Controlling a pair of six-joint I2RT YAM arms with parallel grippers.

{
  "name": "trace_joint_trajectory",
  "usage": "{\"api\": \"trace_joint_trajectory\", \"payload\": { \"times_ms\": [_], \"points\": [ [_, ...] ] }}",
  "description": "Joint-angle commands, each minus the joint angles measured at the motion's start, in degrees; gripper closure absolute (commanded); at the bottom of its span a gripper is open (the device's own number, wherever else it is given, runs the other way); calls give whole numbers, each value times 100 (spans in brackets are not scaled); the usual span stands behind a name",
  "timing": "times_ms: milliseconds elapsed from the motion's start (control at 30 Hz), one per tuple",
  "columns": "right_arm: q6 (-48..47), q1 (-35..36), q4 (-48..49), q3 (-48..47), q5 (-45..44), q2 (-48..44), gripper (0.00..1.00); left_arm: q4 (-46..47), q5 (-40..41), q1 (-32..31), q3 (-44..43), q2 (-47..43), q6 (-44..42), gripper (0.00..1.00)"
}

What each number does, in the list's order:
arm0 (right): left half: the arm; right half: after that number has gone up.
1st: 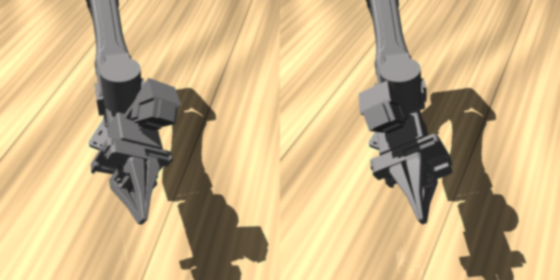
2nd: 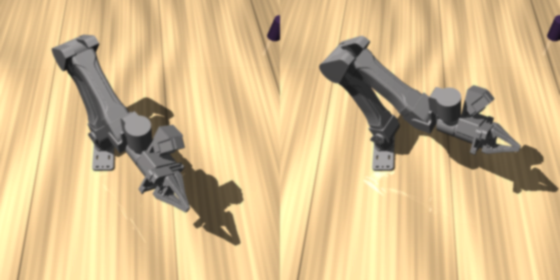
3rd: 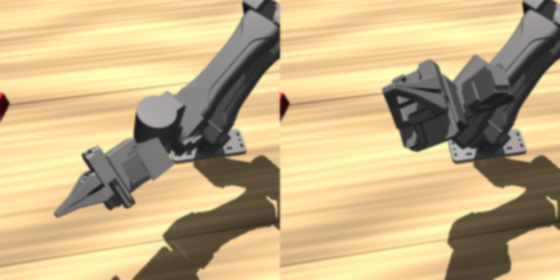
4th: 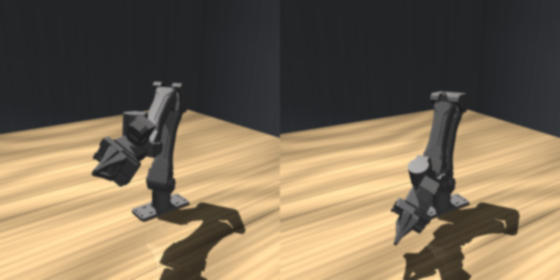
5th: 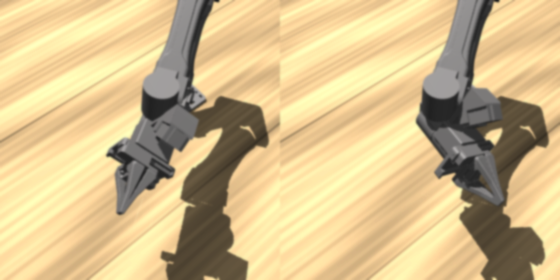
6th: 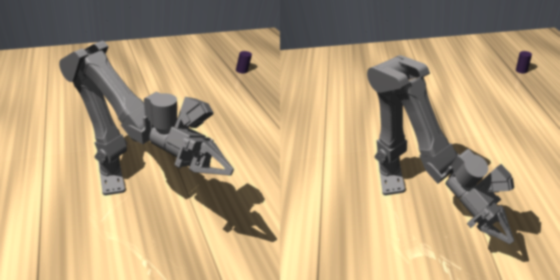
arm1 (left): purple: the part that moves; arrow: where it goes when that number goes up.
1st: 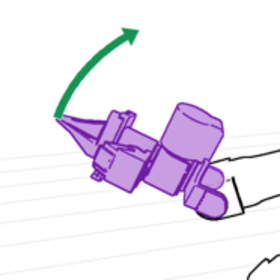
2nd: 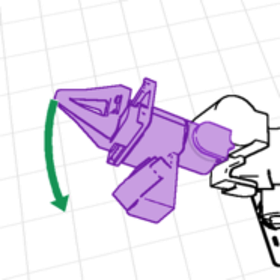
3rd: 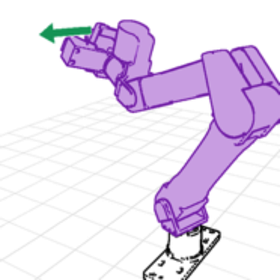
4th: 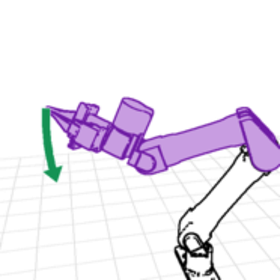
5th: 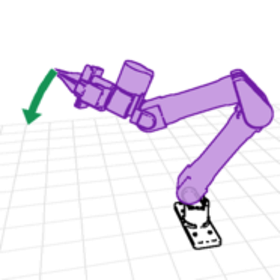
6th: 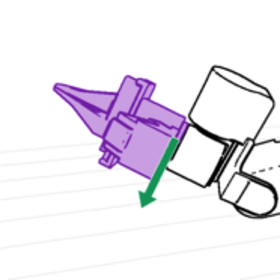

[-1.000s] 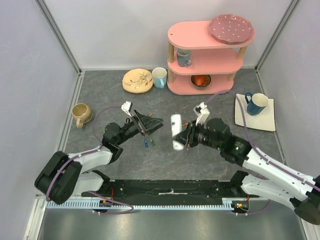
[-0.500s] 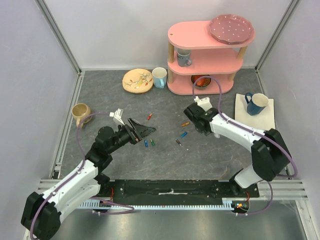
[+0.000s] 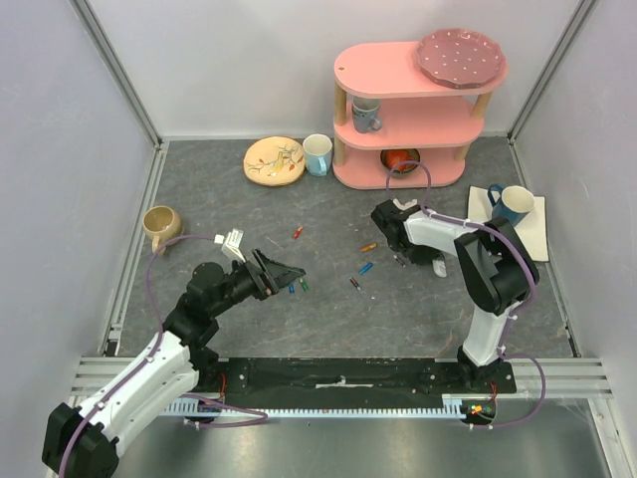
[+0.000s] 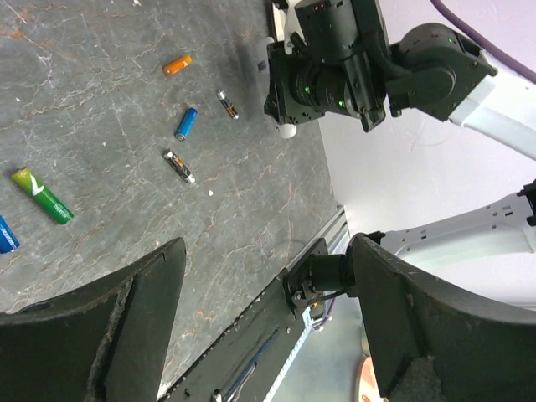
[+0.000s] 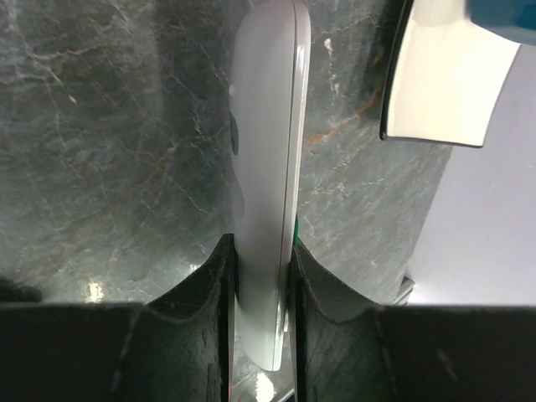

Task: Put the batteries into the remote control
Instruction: Turn over the remote control at the center of the board.

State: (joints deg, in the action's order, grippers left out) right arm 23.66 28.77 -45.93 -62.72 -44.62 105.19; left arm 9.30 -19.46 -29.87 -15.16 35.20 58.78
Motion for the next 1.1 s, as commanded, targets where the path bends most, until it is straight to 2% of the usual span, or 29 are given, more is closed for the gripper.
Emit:
{"api": "trace_joint_trajectory", "payload": {
  "times_ms": [0,100,233,400,533,633,867,1067],
  "points": [
    [-107,-74,286,-232,225,37,100,-182,74,7,83,-233,-280,14],
    [-107,-74,313,-162,445,134,95,-332,83,7,31,-251,-350,14],
    [-125,-74,357,-100,709,169,80,-350,66,7,13,-251,-368,13],
    [-239,-74,392,14,972,116,68,-359,39,7,65,-242,-341,14],
    [-230,-74,453,110,1209,-59,50,-420,22,7,92,-294,-341,14],
    [-187,-74,515,181,1376,-243,43,-499,39,7,92,-373,-368,14],
    [-2,-12,489,93,1842,-867,38,-605,74,7,136,-461,-359,14],
    [182,111,243,-188,2194,-2228,35,-894,215,7,-74,-391,-596,10]
  ]
}}
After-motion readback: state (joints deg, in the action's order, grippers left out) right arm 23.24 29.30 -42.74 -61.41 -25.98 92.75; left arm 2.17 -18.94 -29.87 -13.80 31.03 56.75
